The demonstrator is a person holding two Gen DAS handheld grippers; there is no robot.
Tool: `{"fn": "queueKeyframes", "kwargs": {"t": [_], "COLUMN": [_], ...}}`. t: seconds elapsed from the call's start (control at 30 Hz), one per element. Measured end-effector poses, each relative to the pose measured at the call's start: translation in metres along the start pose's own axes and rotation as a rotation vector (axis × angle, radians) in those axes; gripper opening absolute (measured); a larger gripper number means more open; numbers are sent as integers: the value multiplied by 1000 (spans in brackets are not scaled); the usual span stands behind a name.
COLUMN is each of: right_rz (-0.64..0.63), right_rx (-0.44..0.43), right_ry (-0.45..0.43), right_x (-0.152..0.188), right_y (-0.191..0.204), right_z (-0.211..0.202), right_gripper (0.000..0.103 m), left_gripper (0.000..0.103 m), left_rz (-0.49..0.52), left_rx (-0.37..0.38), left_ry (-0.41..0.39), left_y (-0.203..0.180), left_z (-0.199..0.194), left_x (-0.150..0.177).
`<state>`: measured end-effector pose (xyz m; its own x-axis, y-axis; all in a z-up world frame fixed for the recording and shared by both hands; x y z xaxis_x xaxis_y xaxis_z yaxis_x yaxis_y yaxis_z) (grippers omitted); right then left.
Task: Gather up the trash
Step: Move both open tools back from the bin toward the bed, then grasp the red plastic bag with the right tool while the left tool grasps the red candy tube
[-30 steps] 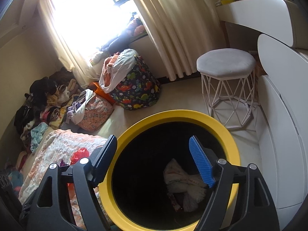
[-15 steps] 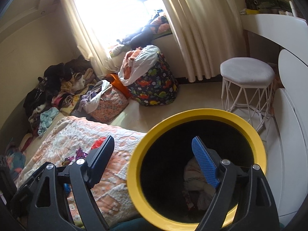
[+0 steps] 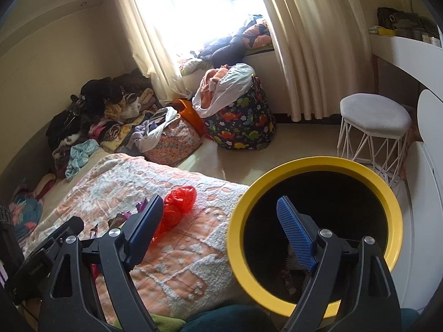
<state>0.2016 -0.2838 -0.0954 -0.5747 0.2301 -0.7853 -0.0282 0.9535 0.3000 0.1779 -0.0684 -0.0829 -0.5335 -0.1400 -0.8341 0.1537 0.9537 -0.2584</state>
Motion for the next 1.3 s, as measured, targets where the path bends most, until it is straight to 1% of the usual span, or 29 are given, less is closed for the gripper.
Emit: {"fn": "queueKeyframes", "kwargs": {"t": [0.1,0.4,0.67,0.97,1.3], "right_rz": [-4,-34,-78,-120,-118], "right_rx": [-3,-22,-32,-34,-11], "right_ry": [-5,-3,26,79,165], "right_x": [1,7,14,28,48], "right_y": [6,29,53,82,91], "right_z": [-2,-5,4,28,64], "right_gripper": [88,89,90,90,90], "left_gripper": [92,92,92,92,92], "left_rz": [-1,-19,-49,-77,-109], "left_rx": [-10,-46,-73,-113,-168], "left_ry": [-11,-25,-27,-19,10], "left_y": [6,29,52,86,124], "left_z": [-5,-15,-20,-28,-37], "left_x": [-3,-4,-4,1,15]}}
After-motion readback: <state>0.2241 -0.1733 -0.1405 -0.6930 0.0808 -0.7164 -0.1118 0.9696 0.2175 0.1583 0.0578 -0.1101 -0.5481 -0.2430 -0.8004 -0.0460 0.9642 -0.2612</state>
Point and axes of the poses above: each gripper's, at about its wrist camera, not at the fingertips, and z roughly the way its jaws point, y to its left, x to its underside, the point moved 10 cm from there along z, roughly the way its jaws point, and after that the axes turned 3 degrees about x, right-handed, at the moved point
